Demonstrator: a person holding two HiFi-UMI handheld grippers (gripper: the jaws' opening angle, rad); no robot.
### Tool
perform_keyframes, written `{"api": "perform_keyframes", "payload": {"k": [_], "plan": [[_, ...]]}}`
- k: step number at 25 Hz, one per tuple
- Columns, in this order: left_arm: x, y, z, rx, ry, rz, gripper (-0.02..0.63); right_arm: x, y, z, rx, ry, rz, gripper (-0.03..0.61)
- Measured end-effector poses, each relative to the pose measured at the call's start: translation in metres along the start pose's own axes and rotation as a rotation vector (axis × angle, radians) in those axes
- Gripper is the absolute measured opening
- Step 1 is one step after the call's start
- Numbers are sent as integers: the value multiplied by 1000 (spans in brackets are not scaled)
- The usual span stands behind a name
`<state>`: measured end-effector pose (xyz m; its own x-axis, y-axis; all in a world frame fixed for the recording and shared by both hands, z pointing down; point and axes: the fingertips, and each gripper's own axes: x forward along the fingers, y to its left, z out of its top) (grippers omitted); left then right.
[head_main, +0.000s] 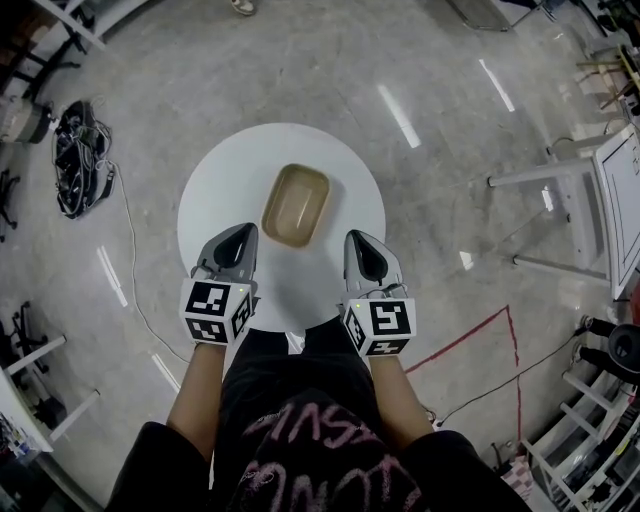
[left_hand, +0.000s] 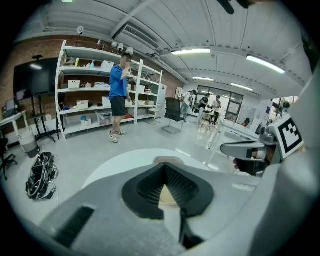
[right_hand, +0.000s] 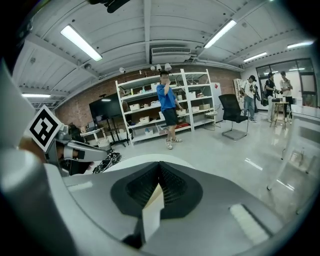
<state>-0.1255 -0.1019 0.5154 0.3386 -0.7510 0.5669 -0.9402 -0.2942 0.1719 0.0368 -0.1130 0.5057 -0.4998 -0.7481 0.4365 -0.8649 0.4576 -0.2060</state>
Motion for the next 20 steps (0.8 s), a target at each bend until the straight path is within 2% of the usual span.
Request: {"api": "perform_keyframes", "payload": {"k": [20], "plan": [[32,16,-27,-11,75,-61,-2,25,2,-28,63,55,-53,9]]}}
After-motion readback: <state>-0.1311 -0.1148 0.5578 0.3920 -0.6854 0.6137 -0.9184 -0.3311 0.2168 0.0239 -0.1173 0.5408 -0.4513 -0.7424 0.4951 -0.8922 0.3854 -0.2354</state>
